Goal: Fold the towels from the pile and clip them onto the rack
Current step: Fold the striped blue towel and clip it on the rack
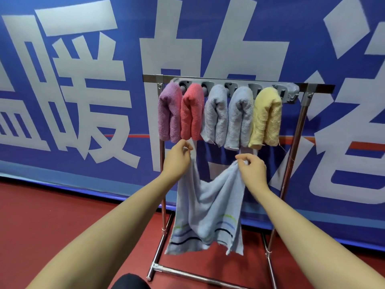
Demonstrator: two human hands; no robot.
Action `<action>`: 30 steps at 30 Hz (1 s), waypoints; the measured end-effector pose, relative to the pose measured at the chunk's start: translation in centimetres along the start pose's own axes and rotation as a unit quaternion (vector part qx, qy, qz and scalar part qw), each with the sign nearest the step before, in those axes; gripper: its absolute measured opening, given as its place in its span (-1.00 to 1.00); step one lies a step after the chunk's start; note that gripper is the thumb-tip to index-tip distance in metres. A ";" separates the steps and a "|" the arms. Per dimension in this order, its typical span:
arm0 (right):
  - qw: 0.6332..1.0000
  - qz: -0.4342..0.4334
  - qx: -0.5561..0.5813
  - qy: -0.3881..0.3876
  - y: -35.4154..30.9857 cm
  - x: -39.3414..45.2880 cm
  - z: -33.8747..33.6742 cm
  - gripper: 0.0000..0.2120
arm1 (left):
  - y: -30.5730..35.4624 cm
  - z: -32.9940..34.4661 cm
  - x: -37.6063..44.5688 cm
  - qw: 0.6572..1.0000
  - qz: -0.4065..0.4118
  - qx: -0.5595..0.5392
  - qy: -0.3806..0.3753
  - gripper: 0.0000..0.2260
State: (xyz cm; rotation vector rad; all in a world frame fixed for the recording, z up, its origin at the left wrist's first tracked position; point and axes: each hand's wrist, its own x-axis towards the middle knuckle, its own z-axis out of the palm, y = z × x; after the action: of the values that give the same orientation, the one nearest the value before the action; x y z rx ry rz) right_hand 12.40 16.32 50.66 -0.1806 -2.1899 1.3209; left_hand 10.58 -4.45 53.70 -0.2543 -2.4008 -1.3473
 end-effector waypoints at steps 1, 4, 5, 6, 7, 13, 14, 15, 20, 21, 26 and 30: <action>1.000 0.014 0.026 0.008 -0.2 0.1 -0.3 -0.73 | 0.0 0.0 0.2 1.000 -0.011 0.000 0.009 -0.76; 0.996 0.034 0.071 0.045 -1.1 0.8 -0.9 -0.68 | 0.2 -0.3 0.8 0.998 -0.054 0.003 0.045 -0.66; 0.995 0.032 0.076 0.060 -1.5 1.0 -1.1 -0.69 | 0.4 -0.5 0.9 0.997 -0.063 0.000 0.051 -0.63; 0.993 0.032 0.084 0.077 -1.8 1.2 -1.2 -0.71 | 0.5 -0.8 1.1 0.996 -0.065 -0.005 0.056 -0.61; 0.990 0.034 0.098 0.096 -2.3 1.4 -1.5 -0.72 | 0.8 -1.1 1.1 0.996 -0.066 -0.007 0.062 -0.60; 0.965 0.039 0.179 0.188 -4.7 2.7 -2.9 -0.75 | 2.1 -2.8 2.2 0.995 -0.061 -0.009 0.073 -0.66; 0.962 0.042 0.184 0.196 -4.8 2.9 -3.2 -0.75 | 2.1 -2.9 2.6 0.997 -0.052 0.003 0.063 -0.69; 0.961 0.043 0.185 0.199 -5.0 2.9 -3.5 -0.74 | 2.4 -3.1 2.9 0.998 -0.037 0.030 0.049 -0.70; 0.956 0.052 0.221 0.184 -5.3 3.2 -4.6 -0.59 | 3.4 -3.1 4.0 0.977 0.014 0.212 -0.030 -0.71; 0.956 0.053 0.223 0.182 -5.3 3.0 -4.8 -0.55 | 3.5 -3.2 4.1 0.974 0.020 0.224 -0.033 -0.73; 0.951 0.069 0.237 0.188 -5.4 2.3 -5.5 -0.54 | 3.2 -3.2 4.4 0.976 0.042 0.213 0.003 -0.67; 0.947 0.078 0.234 0.205 -5.1 2.7 -5.6 -0.73 | 3.4 -2.8 4.1 0.980 0.028 0.191 0.038 -0.68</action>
State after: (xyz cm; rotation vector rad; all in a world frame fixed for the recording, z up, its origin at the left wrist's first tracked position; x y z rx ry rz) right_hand 14.00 19.10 58.04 -0.4082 -1.4980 1.6769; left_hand 8.64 -5.18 59.36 -0.1606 -2.5042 -0.8304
